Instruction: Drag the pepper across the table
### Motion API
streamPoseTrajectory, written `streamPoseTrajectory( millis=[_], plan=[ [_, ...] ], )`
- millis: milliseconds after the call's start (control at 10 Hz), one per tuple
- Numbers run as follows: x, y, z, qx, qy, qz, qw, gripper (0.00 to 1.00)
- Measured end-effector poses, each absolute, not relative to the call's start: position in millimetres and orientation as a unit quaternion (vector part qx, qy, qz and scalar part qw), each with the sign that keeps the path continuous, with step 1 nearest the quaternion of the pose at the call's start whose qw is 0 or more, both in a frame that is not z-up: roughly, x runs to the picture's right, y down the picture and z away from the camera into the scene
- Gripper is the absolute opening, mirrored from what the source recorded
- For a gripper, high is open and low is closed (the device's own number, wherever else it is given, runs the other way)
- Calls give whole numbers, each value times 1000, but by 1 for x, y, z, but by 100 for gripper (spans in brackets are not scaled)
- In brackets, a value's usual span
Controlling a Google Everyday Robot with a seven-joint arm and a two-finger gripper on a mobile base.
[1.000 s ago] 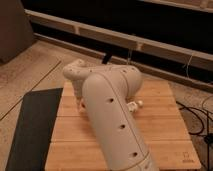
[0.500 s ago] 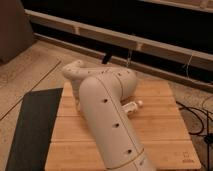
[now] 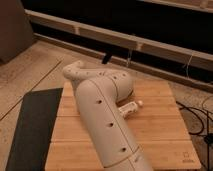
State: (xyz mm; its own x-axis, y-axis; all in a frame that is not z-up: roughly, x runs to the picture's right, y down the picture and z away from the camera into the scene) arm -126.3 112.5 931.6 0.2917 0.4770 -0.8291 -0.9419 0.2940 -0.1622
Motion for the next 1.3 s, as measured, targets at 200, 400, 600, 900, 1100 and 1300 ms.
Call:
streamPoseTrajectory(
  millis=[200, 400, 600, 900, 1100, 1300],
  plan=[
    [-128, 111, 934, -338, 341, 486, 730, 25],
    [-128, 110, 935, -336, 341, 486, 731, 4],
    [-132, 96, 935, -324, 328, 497, 735, 0],
    [-153, 39, 917, -282, 269, 513, 764, 0],
    [-180, 12, 903, -267, 224, 505, 790, 0],
    [-209, 9, 898, -272, 197, 480, 810, 0]
  ],
)
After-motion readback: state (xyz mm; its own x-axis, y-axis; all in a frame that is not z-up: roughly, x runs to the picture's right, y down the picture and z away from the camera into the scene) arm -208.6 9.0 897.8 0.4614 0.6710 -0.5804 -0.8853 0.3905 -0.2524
